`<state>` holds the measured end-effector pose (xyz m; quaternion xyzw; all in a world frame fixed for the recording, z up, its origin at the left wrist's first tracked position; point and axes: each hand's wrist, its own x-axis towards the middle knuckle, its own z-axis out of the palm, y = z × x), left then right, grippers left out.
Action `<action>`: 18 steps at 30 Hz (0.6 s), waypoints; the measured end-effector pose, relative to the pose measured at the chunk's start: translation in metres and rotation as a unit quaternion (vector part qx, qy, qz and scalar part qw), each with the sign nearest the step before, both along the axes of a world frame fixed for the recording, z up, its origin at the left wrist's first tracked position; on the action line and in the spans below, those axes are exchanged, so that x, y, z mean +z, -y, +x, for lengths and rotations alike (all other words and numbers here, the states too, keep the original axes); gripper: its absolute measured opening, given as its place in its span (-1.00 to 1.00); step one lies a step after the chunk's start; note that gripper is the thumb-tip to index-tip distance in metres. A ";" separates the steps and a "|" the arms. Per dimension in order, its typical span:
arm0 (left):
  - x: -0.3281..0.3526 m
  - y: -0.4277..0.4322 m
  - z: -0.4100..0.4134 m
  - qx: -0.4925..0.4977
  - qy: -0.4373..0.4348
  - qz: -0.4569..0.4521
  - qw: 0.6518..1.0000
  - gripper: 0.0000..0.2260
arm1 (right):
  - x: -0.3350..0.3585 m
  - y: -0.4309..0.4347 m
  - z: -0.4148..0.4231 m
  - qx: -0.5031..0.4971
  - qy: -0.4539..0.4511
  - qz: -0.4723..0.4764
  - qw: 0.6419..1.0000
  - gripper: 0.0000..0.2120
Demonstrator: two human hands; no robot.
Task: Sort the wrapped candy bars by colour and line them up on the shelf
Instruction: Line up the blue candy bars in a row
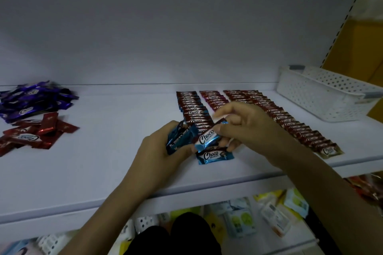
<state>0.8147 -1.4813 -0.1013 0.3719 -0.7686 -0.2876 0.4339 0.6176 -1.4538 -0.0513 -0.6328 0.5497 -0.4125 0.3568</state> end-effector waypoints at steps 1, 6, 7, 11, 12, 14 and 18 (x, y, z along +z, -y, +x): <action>0.000 0.001 0.000 -0.013 0.005 0.012 1.000 -0.81 | -0.001 -0.004 -0.005 -0.002 -0.022 -0.008 1.000 -0.78; -0.002 0.004 0.001 -0.035 -0.025 0.028 0.999 -0.89 | -0.020 -0.020 -0.021 0.004 -0.131 -0.060 0.990 -0.89; -0.003 0.005 0.001 -0.037 -0.033 0.032 0.998 -0.88 | -0.023 -0.022 -0.021 0.000 -0.143 -0.061 0.988 -0.91; -0.004 0.004 0.002 -0.046 -0.041 0.043 0.997 -0.86 | -0.032 -0.025 -0.023 -0.047 -0.214 -0.080 0.972 -0.92; -0.004 0.004 0.002 -0.045 -0.042 0.043 0.997 -0.86 | -0.033 -0.024 -0.022 -0.057 -0.238 -0.090 0.965 -0.93; -0.005 0.006 0.001 -0.043 -0.041 0.045 0.997 -0.86 | -0.034 -0.022 -0.018 -0.067 -0.287 -0.104 0.950 -0.95; -0.004 0.006 0.002 -0.041 -0.044 0.058 0.997 -0.87 | -0.035 -0.019 -0.013 -0.064 -0.343 -0.109 0.931 -0.87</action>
